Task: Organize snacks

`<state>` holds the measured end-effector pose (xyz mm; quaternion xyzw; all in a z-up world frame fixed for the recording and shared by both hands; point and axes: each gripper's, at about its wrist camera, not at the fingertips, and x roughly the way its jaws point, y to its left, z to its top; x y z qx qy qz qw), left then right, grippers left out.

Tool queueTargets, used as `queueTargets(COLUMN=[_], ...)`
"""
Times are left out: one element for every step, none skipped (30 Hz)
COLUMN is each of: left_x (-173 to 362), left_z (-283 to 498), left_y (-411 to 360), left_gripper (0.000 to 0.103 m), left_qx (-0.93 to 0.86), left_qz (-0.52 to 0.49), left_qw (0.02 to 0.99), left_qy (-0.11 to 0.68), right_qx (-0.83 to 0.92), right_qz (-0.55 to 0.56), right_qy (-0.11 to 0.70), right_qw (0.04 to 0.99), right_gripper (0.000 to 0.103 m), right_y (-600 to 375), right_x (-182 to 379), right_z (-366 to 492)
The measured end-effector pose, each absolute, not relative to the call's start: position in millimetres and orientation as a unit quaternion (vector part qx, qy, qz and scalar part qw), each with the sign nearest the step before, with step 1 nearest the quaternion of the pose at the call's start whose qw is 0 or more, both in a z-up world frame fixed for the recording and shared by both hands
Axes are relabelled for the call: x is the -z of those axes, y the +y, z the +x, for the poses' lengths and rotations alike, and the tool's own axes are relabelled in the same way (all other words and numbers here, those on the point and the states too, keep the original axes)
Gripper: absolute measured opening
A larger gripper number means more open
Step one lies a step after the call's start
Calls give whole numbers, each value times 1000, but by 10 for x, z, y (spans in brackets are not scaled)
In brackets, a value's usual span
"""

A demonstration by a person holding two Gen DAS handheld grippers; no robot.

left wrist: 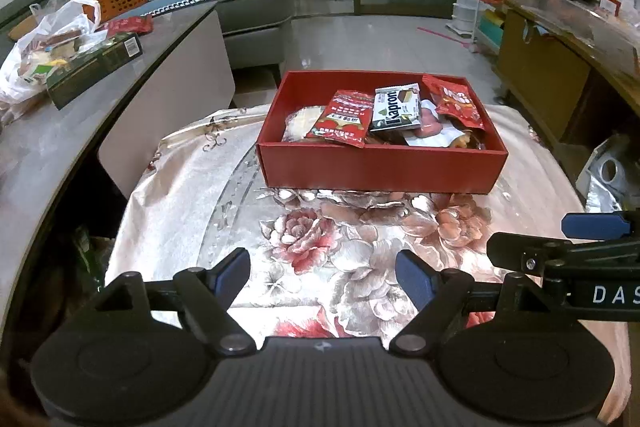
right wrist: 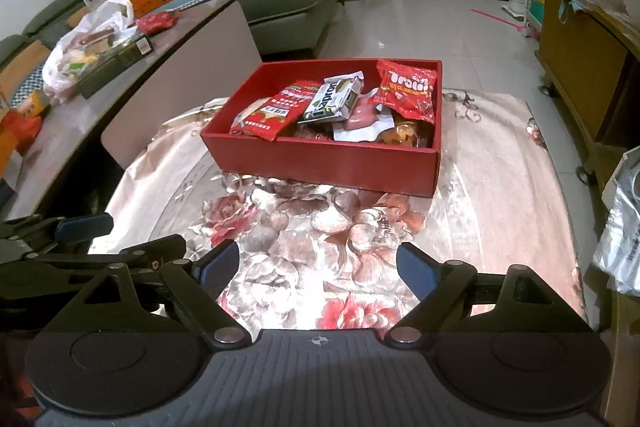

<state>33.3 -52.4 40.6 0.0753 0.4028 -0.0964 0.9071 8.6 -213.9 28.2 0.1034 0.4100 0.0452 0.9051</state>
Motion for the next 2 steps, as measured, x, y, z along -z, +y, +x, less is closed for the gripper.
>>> queueTargets(left_x=[-403,-405], left_z=[322,310], left_y=[-521,-519], left_gripper=[74,74], left_qx=[96,96], left_qz=[75,76], left_qw=[907,907], left_qy=[403,403], right_qx=[-46,-47], right_qz=[104,104], right_qy=[410,409], right_qw=[905,905], right_gripper=[90,91], right_y=[-2138,-2139], right_x=[-284,-286], right_z=[71,60])
